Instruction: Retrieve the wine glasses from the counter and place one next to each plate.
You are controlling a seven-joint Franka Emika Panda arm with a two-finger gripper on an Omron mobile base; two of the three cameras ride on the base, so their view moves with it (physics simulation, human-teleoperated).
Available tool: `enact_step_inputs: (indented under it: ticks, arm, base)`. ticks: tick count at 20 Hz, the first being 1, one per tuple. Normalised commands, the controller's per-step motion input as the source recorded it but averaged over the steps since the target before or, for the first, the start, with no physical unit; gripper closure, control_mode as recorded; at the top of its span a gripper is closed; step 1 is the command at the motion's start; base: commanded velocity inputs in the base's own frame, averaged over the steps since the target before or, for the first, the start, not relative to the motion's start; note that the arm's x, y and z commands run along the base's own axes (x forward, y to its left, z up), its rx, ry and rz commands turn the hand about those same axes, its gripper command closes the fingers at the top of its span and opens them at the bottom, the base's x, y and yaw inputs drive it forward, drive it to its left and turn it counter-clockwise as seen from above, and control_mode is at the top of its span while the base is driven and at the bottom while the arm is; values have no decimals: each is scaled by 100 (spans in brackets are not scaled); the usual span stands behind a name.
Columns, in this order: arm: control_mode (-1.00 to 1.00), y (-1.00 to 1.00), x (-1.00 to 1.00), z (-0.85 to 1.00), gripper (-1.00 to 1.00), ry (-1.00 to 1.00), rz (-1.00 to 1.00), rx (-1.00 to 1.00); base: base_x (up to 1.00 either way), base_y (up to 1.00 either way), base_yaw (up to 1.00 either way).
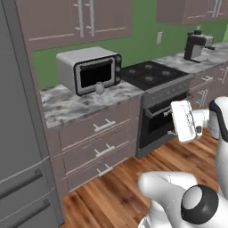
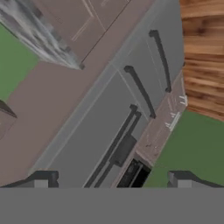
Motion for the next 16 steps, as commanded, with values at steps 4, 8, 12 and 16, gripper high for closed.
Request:
enact_step_inputs:
  ticks: [4, 8, 12, 16]
  arm:
    - [100, 0, 0, 0, -100, 0, 0, 0]
    - [100, 0, 0, 0, -100, 0, 0, 0]
    - [100, 0, 0, 0, -100, 0, 0, 0]
    - [100, 0, 0, 0, -100, 0, 0, 0]
  base:
    - [40, -37, 41]
    - [50, -35, 30]
    - [90, -11, 15]
    - [100, 1, 4]
